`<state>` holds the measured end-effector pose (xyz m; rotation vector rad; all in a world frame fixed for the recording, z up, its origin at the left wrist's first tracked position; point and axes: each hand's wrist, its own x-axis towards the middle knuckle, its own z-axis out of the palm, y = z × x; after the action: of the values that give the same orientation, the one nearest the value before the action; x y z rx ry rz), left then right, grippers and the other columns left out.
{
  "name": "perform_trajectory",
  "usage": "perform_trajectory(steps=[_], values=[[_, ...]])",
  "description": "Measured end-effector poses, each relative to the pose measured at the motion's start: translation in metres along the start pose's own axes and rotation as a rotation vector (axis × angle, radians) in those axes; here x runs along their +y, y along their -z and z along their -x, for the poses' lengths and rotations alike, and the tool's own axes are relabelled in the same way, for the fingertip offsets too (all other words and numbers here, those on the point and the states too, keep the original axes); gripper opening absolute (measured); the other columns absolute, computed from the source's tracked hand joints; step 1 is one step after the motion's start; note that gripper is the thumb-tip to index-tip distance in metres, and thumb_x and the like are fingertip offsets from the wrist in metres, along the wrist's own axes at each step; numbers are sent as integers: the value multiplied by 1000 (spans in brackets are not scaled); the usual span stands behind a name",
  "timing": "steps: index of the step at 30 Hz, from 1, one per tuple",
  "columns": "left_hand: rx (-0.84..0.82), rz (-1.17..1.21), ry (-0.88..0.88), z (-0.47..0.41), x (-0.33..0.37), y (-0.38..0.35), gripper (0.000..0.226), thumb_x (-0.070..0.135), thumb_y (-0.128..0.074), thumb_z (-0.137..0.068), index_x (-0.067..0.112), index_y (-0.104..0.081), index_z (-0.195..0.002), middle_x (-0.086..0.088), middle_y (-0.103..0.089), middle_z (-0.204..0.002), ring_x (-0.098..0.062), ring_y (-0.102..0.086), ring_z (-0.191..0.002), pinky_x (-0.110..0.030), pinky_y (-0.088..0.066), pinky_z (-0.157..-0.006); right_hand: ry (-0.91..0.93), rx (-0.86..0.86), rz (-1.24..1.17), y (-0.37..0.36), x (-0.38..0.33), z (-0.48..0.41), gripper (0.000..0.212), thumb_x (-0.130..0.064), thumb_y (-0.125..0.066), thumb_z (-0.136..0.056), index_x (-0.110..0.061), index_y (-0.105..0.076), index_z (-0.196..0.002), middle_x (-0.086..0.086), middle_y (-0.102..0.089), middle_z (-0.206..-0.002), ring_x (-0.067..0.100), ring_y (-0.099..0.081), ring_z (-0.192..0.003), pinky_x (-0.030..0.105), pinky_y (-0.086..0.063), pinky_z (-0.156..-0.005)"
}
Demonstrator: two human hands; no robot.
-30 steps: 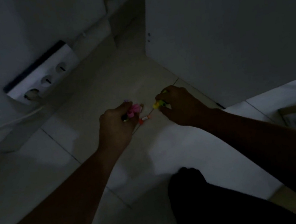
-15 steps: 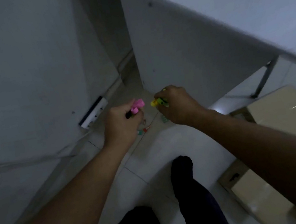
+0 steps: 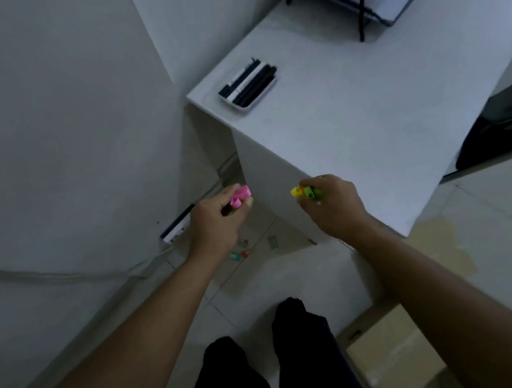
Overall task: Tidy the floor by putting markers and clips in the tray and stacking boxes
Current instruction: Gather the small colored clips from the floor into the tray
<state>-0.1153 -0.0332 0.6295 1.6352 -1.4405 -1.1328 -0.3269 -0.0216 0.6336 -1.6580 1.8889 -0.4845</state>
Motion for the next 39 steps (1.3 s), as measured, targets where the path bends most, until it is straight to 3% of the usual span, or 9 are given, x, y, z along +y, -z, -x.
perform_trajectory(steps=[6, 12, 18, 21, 23, 28, 32, 35, 39], values=[[33, 8, 36, -14, 18, 9, 45, 20, -72, -81, 5, -61, -122, -7, -66, -119, -10, -63, -107, -1, -43, -85, -19, 5, -3, 21, -10, -14, 31, -33, -64, -88, -15, -69, -112, 10, -69, -110, 25, -63, -100, 23, -43, -80], [94, 17, 10, -54, 24, 33, 42, 19, -72, -82, 6, -63, -121, -5, -68, -114, -7, -62, -101, 5, -41, -77, -30, -34, -11, 18, -39, -44, 30, -36, -64, -89, -16, -70, -109, 6, -71, -107, 20, -62, -97, 20, -39, -76], [72, 17, -45, -109, 28, 58, 43, 23, -72, -82, 9, -62, -122, -6, -68, -118, -8, -63, -105, -13, -45, -90, -105, -18, -18, 20, -56, -89, 34, -35, -65, -87, -17, -67, -116, 5, -68, -116, 21, -61, -104, 24, -42, -86], [66, 10, -66, -127, 34, 62, 41, 23, -71, -82, 10, -63, -120, -6, -67, -118, -9, -63, -105, -20, -46, -95, -139, -23, -47, 22, -61, -110, 33, -35, -66, -86, -19, -68, -115, 6, -69, -113, 22, -65, -97, 33, -51, -90], [61, 17, -66, -136, 37, 61, 40, 21, -71, -83, 10, -63, -120, -5, -68, -117, -6, -62, -103, -18, -46, -94, -147, -28, -60, 24, -64, -125, 32, -35, -67, -86, -20, -68, -114, 6, -70, -109, 23, -66, -92, 39, -54, -89], [95, 17, -49, -160, 40, 48, 38, 19, -71, -82, 10, -64, -118, -3, -69, -114, -3, -62, -99, -3, -43, -86, -89, -80, -34, 27, -70, -173, 31, -35, -67, -85, -22, -68, -113, 4, -69, -107, 22, -66, -90, 40, -54, -88], [143, 13, 3, -179, 45, 37, 39, 19, -71, -83, 9, -63, -120, -4, -68, -117, -5, -61, -104, -11, -42, -93, -8, -142, -9, 28, -75, -218, 29, -30, -66, -86, -18, -68, -113, 6, -69, -108, 17, -63, -89, 26, -49, -81], [182, 9, 47, -191, 49, 28, 39, 17, -70, -83, 9, -62, -120, -3, -66, -118, -4, -58, -106, -8, -39, -93, 73, -207, 36, 27, -82, -250, 26, -22, -65, -89, -9, -68, -111, 9, -68, -111, 21, -63, -99, 19, -43, -82], [240, 19, 116, -210, 47, 16, 39, 16, -71, -82, 9, -63, -119, -4, -67, -118, -5, -59, -106, 2, -37, -87, 136, -303, 79, 14, -82, -290, 28, -15, -64, -89, -2, -65, -114, 18, -65, -115, 30, -61, -105, 30, -47, -93]])
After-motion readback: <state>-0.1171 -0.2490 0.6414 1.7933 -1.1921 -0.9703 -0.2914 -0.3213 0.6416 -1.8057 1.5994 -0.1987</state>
